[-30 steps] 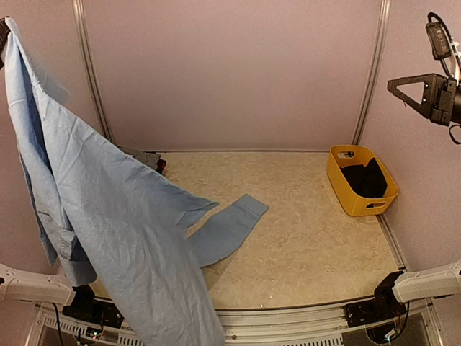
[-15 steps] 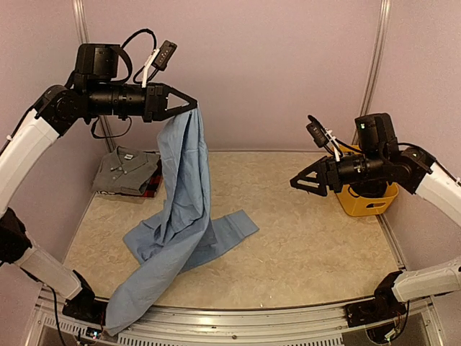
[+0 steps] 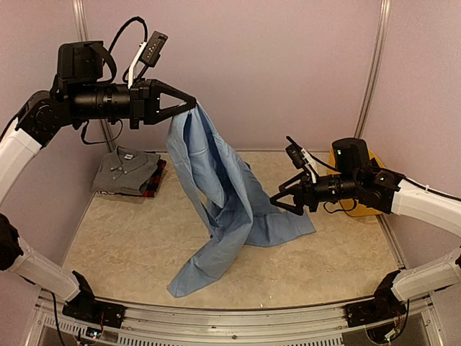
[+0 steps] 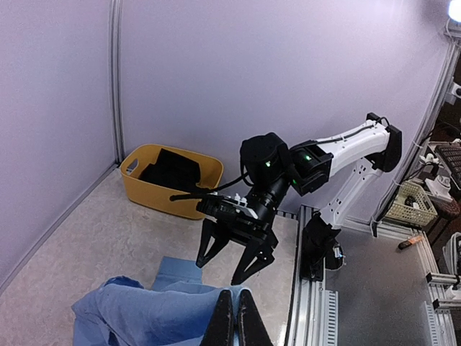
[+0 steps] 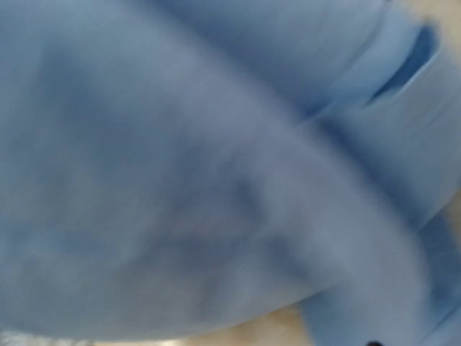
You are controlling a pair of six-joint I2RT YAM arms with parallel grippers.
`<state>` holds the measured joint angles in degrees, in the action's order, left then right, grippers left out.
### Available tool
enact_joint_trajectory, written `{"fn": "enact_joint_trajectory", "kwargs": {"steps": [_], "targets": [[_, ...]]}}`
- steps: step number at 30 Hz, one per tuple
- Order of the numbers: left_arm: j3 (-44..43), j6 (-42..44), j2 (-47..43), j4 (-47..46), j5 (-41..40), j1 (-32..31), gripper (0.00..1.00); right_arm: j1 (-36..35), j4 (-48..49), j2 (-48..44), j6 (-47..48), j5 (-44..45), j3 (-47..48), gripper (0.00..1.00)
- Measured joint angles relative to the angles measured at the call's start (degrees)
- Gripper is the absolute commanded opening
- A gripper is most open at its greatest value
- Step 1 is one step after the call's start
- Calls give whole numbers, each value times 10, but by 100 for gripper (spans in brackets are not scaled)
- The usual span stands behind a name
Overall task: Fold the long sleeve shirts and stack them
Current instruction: Flatten out the crumpled shirt at the center of the board.
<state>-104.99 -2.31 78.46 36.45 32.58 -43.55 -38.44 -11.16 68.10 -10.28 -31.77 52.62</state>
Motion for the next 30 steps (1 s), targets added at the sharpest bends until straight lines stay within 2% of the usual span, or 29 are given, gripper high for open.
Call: {"fn": "enact_joint_trajectory", "kwargs": {"steps": [8,12,22,30], "targets": [[56,5,-20,-11,-3,-6,0,-3,0,10,72,53,-2,75],[61,-1,-13,-14,-16,-6,0,-34,12,18,78,64,-36,75],[61,-9,-8,-25,-43,0,0,-123,61,23,22,126,-112,72],[61,-11,-8,-30,-41,5,0,-159,82,54,-18,205,-120,72]]}}
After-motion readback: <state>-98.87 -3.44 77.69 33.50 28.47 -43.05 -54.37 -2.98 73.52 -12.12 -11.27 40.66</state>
